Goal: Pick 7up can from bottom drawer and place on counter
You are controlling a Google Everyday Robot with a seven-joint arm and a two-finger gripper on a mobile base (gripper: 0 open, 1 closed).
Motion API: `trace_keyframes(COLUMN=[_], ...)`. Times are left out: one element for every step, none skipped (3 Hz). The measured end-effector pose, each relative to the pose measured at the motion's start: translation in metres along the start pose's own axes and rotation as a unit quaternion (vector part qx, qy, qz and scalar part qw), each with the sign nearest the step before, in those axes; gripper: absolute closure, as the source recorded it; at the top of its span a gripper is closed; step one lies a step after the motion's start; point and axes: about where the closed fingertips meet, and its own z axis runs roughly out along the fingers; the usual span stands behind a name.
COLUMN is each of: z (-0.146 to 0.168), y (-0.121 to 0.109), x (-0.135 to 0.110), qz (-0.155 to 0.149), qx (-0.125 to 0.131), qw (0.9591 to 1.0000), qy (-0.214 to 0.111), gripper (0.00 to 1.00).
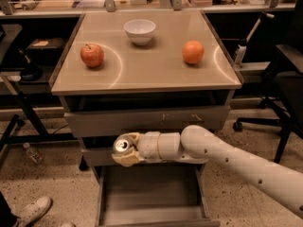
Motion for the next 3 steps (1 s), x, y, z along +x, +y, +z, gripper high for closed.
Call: trace_keyframes(z=[-0.022,-0.041,-0.057], y=[0.005,0.005,-0.001], x=[-0.044,-0.084,-0.119], qz=[-0.004,-0.017,-0.042], qx=[-0.003,-0.003,0.003], qw=[1.0000,0.9998,0.9991], qy=[0.002,0.006,0.008], gripper=[1.00,1.00,1.00])
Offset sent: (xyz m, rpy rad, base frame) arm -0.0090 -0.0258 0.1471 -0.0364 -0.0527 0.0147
